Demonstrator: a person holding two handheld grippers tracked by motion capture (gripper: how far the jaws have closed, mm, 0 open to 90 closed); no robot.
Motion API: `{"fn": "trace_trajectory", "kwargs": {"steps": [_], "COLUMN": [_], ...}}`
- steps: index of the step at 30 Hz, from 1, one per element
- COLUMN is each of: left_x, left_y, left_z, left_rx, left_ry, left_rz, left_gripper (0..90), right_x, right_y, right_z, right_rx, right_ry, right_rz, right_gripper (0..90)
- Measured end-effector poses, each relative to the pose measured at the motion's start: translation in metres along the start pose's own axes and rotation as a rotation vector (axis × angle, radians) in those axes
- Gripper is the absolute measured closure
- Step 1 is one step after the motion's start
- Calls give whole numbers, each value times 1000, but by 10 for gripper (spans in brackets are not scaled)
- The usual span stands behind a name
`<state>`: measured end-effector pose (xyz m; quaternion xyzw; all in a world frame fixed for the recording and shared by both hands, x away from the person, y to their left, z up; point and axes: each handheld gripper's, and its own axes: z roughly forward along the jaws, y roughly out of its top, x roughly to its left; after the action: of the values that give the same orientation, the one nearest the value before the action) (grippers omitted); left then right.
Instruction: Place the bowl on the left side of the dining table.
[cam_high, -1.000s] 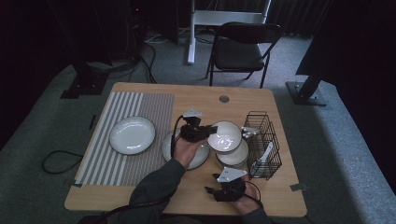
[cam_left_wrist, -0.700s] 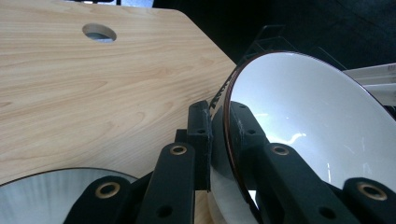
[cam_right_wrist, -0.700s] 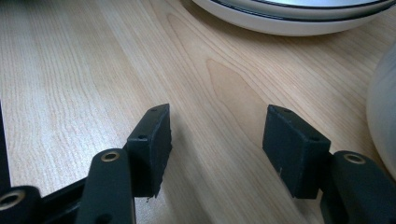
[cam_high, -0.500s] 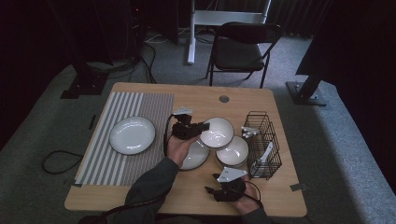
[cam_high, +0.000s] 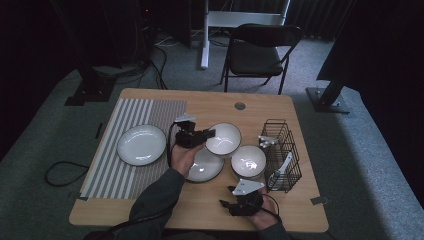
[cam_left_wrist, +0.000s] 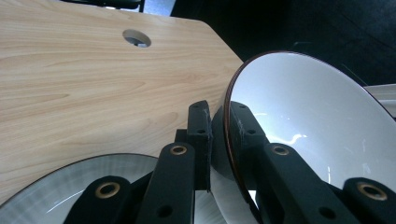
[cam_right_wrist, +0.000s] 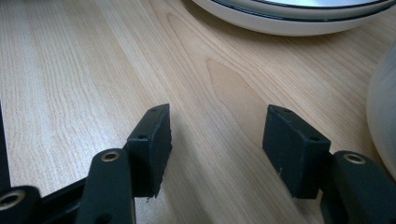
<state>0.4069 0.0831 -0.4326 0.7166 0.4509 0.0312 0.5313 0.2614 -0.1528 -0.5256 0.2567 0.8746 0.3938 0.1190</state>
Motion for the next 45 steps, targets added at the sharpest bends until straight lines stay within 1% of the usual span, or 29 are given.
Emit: {"fn": "trace_trajectory", "kwargs": {"steps": [11,20,22,33,38,45], "left_x": [15,25,30,45,51,59], "left_y": [-1,-2,-4,-7,-8,-9], "left_z": [-12,-21,-25,-36,-42,-51], "left_rx": [-27,-43,-43,-66,-73,-88], "left_ry": [36,62,74,105,123,137], "left_rz": [-25,-34,-35,-67,-70,-81], "left_gripper": [814,814,814,814,813,813], "right_x": [0,0,0,0,0,0], "right_y": [0,0,0,0,0,0], "right_z": [0,0,0,0,0,0], "right_rx": [-1,1,0,0,0,1], "right_ry": [0,0,0,-1,-1,-2], "right_rz": [0,2,2,1,1,0], "right_gripper": [412,412,412,412,412,411]}}
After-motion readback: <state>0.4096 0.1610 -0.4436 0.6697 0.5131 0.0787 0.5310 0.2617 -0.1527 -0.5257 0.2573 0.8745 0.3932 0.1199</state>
